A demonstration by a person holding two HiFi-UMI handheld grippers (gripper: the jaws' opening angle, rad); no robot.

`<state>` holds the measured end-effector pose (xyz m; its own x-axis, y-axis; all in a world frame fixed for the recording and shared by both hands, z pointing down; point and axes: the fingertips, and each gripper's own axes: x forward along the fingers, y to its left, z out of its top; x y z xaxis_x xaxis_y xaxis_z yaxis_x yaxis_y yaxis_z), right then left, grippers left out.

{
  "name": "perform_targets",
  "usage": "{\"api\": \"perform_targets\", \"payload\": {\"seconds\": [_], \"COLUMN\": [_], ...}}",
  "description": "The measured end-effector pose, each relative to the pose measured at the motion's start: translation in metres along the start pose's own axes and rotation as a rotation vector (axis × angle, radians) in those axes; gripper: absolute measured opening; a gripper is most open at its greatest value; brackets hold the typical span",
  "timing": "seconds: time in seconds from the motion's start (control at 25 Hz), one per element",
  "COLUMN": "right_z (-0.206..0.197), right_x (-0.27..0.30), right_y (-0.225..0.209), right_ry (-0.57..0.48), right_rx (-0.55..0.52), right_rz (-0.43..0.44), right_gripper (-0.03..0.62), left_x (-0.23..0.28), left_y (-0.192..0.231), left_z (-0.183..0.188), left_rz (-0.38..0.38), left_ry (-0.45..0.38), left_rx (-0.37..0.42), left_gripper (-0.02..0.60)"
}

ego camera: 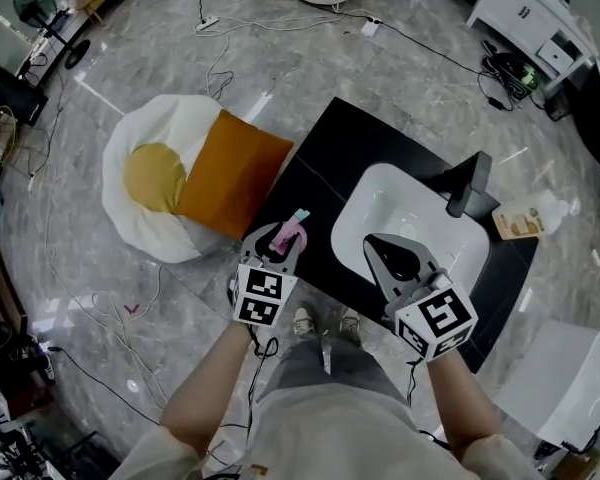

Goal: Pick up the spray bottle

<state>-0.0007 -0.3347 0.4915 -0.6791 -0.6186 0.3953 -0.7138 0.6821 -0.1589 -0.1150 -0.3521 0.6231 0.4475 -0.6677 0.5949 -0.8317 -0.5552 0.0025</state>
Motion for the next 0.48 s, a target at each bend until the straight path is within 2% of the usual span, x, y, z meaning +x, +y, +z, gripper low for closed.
{"api": "perform_targets", "payload": {"seconds": [0.12, 0.36, 0.48], "right_z": [0.012, 0.050, 0.079], "right_x": [-0.007, -0.028, -0.042], "right_y": [0.000, 0.006, 0.013], "right_ry": [-0.010, -0.038, -0.094], "right_rx": [-0.036, -0.207, -0.208], "right_rz": [-0.007, -0.062, -0.051], "right_gripper": [0.028, 0.028, 0.028], "left_x": [-0.014, -0.050, -0.074], "left_y": [0.004, 0.011, 0.015], "left_z": [0.019, 0.058, 0.082], "left_rz": [0.005, 0.017, 0.026], "left_ry": [-0.025, -0.083, -0.128], "left_rx": [0.017, 0.047, 0.046], "left_gripper": [0.150, 0.150, 0.150]}}
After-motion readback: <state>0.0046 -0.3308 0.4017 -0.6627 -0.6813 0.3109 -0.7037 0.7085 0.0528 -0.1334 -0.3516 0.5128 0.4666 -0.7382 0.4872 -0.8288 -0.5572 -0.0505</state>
